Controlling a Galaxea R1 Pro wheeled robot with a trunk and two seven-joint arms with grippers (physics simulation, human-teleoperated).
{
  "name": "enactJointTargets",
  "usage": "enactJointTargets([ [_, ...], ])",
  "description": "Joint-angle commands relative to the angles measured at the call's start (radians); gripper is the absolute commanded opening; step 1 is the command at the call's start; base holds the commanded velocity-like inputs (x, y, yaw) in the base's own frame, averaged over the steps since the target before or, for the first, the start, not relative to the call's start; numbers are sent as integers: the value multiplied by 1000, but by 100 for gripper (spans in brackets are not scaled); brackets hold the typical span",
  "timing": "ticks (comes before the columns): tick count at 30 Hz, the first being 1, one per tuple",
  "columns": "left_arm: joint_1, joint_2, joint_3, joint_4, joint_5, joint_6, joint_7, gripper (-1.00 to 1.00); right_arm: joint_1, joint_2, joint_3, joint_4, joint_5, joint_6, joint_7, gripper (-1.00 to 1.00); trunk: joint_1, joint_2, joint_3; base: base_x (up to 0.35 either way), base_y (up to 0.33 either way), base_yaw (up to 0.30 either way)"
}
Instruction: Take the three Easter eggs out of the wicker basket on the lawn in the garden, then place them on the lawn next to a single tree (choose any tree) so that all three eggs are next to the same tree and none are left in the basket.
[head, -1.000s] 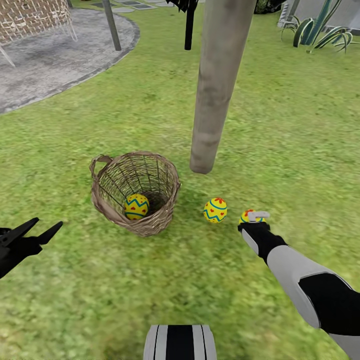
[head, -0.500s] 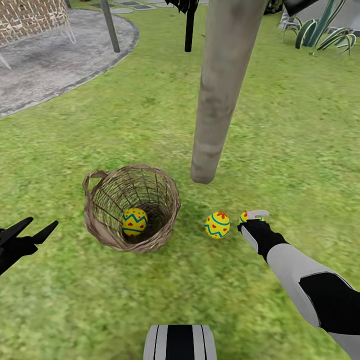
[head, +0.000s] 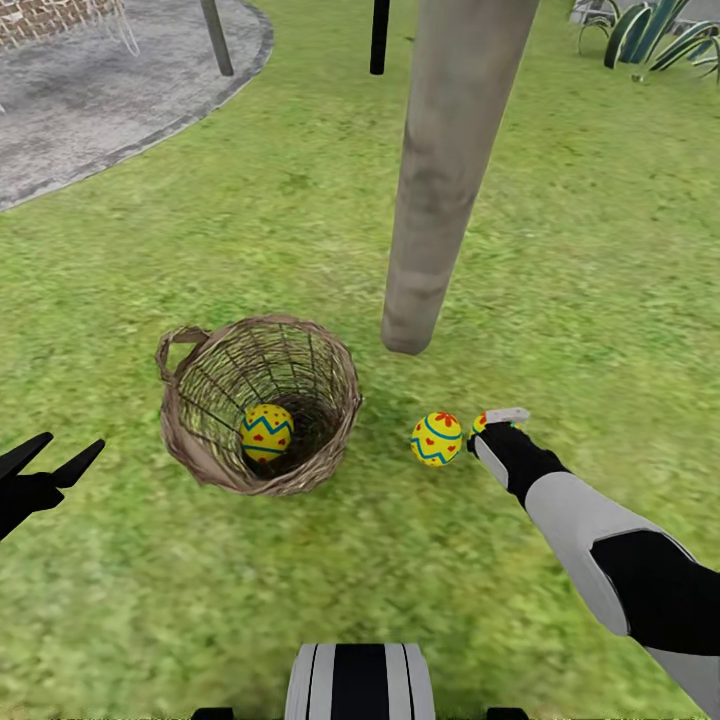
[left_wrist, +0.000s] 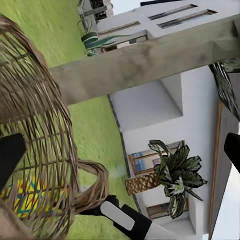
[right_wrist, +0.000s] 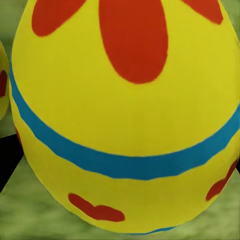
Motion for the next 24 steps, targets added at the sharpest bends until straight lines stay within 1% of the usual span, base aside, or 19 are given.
enactJointTargets([
  [1, 0, 0, 0, 0, 1, 5, -2, 100, -1, 0, 8, -2, -12, 3, -5, -100, 0, 0, -5, 0, 0, 0],
  [4, 0, -1, 0, 0, 1, 5, -2, 100, -1, -2, 7, -4, -10, -1, -5, -100, 2, -1, -16, 0, 0, 0],
  [9, 0, -1, -1, 0, 1, 5, -2, 100, -1, -3, 10, -18, -9, -28, -5, -100, 4, -2, -35, 0, 0, 0],
  [24, 0, 0, 0, 0, 1, 5, -2, 100, -1, -2, 8, -11, -9, -29, -16, -100, 11, -6, -93, 0, 0, 0],
])
